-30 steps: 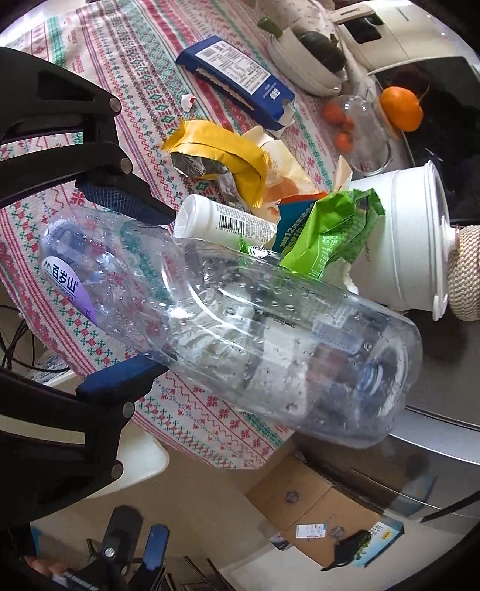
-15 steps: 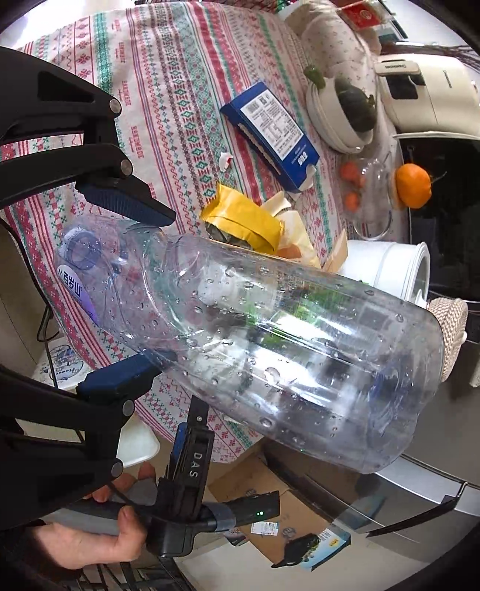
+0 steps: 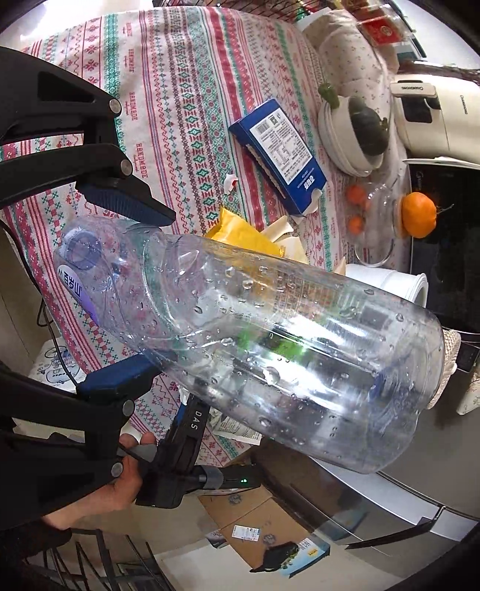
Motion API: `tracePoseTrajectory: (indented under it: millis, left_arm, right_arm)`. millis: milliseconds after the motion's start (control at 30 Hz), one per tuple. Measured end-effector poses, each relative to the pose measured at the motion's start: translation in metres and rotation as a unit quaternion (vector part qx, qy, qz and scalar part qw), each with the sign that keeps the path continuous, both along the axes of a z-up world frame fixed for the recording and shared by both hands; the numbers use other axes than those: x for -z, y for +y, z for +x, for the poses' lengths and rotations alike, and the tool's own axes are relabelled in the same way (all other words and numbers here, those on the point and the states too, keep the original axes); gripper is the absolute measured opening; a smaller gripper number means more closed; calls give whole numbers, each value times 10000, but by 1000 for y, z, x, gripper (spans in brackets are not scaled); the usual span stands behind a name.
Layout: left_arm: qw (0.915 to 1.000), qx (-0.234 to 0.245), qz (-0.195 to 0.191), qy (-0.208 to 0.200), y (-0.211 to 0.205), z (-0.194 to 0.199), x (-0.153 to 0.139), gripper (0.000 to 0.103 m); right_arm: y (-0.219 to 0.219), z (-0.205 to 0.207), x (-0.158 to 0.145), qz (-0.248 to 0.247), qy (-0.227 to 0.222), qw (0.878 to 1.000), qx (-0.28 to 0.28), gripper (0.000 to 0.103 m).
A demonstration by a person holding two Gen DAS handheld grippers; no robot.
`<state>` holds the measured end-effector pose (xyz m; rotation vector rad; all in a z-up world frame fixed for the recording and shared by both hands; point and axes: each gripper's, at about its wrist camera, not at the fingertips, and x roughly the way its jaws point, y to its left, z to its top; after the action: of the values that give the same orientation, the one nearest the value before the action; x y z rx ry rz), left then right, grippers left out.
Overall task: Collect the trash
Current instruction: 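Lift the clear bottle with the left gripper while the right gripper grasps the crumpled tissue, then carry the bottle into the white bin and open the left gripper while the right carries tissue over it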
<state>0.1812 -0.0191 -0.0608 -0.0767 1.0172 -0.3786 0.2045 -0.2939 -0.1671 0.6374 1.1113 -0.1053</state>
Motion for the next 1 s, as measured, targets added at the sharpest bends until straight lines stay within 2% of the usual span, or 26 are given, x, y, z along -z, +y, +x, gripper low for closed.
tracePoseTrajectory:
  millis: [33,100,200,367,500,700,833,1000]
  left_arm:
    - [10000,-6,1,-9,0,-1,-1,71]
    - [10000,6,-2,-48,0,-3,-4,71]
    - [9999,42,8,-147,-1,-8,-9,71]
    - [9995,173,31,-271,-4,-17,-15,71]
    - [9990,291,-120,-325,-6,-27,-21,71]
    - [9961,718,-344,-390,-21,-49,-33,71]
    - [9917,1114,-559,-303,-44,-68,-32,71]
    - [9805,1683,-1013,-57,-87,-88,-18,71]
  right_arm:
    - [3,3,0,-25,28,10000,-40,41]
    - [6,4,-3,-121,75,9998,-118,28]
    - [10,0,-12,-164,20,9995,-281,24]
    - [19,-15,-42,-218,-287,9972,-661,23]
    - [21,-36,-68,-358,-459,9944,-886,22]
    - [3,-78,-92,-334,-581,9936,-910,22]
    - [-16,-111,-100,-402,-628,9938,-828,23]
    - [-56,-152,-105,-517,-607,9950,-594,23]
